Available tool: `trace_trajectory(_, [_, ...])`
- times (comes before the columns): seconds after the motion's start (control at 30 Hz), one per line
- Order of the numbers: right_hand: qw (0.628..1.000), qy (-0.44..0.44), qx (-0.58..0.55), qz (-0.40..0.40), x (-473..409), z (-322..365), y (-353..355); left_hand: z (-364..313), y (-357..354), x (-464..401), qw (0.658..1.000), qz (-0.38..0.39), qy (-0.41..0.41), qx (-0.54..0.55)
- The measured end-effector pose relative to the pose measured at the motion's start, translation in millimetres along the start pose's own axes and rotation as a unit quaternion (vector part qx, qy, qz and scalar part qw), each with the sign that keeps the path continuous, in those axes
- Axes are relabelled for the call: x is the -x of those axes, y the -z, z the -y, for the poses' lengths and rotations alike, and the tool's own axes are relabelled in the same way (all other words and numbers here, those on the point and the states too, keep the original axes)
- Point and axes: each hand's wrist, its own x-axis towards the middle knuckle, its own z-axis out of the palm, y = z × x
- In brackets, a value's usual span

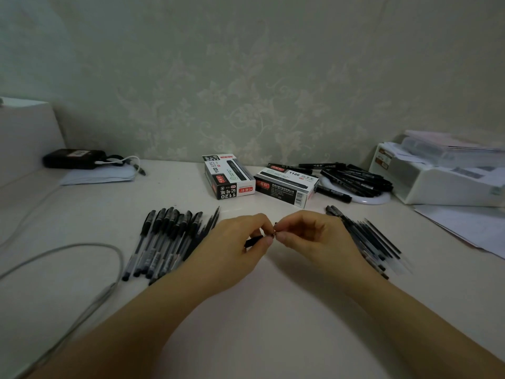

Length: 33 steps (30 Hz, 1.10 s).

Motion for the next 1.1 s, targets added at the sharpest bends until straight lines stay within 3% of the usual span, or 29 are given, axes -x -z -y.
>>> trace_trajectory(0.43, [0.998, -0.059, -0.007, 0.022, -0.7, -6.3, 3.8, 1.7, -1.4, -3.6, 0.998, 0.028, -0.011, -0.052])
trace_trajectory(0.63, [0.989, -0.013, 0.143, 0.021, 2.0, -6.7, -2.8, 0.8, -2.4, -3.2, 0.998, 0.02, -0.031, -0.051])
trace_trajectory(1.1, [0.989, -0.015, 0.144, 0.029, 2.1, -6.0, 0.3, 3.7, -3.3, -3.4, 0.999, 0.005, -0.033, -0.029])
